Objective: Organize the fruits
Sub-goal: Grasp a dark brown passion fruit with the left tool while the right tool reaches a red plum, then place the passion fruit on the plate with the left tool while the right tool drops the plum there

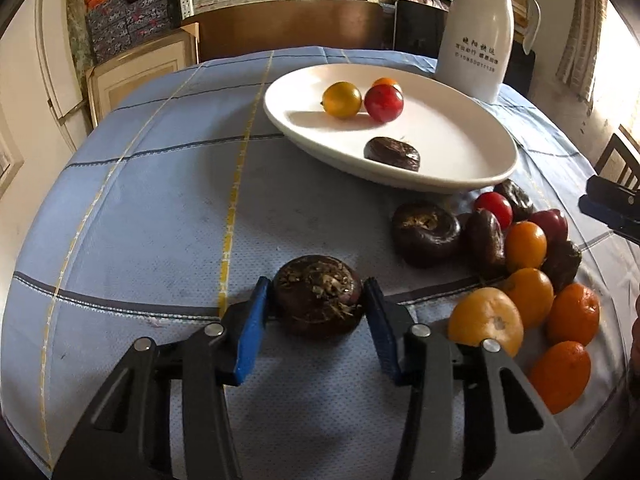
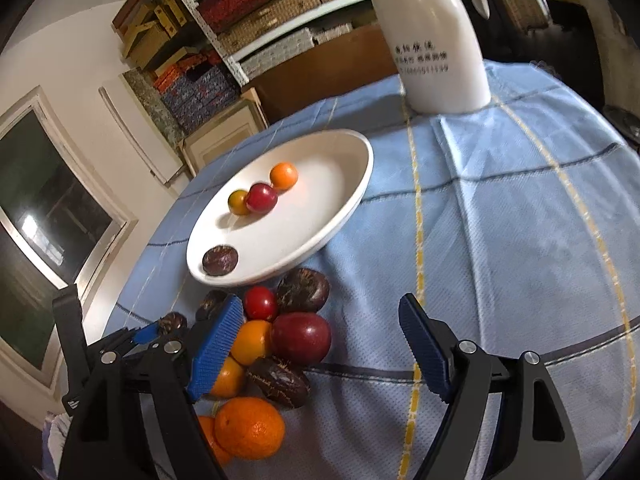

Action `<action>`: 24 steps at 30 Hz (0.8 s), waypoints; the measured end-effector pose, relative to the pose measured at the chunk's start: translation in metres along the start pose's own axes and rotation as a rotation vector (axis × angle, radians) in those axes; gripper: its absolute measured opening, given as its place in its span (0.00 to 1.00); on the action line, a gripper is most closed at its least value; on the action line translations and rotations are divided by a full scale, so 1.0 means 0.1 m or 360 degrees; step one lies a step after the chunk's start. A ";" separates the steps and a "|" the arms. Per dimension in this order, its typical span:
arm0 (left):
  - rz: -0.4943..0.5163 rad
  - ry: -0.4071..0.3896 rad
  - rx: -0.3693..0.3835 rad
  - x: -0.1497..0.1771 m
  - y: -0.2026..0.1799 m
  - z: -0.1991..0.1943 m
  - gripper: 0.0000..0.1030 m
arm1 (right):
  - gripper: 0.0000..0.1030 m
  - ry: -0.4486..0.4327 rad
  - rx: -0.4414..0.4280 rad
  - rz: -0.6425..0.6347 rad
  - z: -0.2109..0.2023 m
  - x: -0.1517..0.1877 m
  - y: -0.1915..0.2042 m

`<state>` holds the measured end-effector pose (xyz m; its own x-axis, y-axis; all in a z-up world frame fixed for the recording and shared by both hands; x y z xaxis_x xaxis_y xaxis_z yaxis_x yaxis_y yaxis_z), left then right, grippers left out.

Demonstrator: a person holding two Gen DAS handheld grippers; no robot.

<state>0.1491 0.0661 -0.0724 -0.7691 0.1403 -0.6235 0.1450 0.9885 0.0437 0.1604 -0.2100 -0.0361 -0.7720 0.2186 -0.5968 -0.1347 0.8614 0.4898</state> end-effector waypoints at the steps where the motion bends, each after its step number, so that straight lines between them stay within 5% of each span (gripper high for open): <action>1: 0.0002 0.0001 0.0000 0.00 -0.01 0.01 0.45 | 0.79 0.0043 -0.0031 0.0023 0.03 0.02 -0.01; 6: 0.0003 0.0005 0.0000 0.00 -0.01 0.01 0.45 | 0.76 0.0182 -0.0133 0.0096 0.14 0.10 -0.03; 13: 0.0016 0.0006 -0.0017 0.00 -0.02 0.01 0.45 | 0.53 0.0274 -0.0237 0.0134 0.28 0.17 0.02; 24: 0.0028 -0.0022 0.0013 -0.01 -0.06 -0.02 0.44 | 0.39 0.0253 -0.0222 0.0183 0.37 0.16 -0.04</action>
<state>0.1481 0.0602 -0.0704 -0.7580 0.1566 -0.6332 0.1631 0.9854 0.0484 0.1715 -0.1928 -0.0716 -0.8737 0.2271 -0.4302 -0.1166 0.7608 0.6384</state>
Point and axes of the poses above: each gripper's, at about its wrist camera, not at the fingertips, and z roughly the way its jaws point, y to its left, x to its underside, the point moved 4 cm from there along z, roughly the way its jaws point, and after that the axes turned 3 degrees about z, right-handed, at the moved point
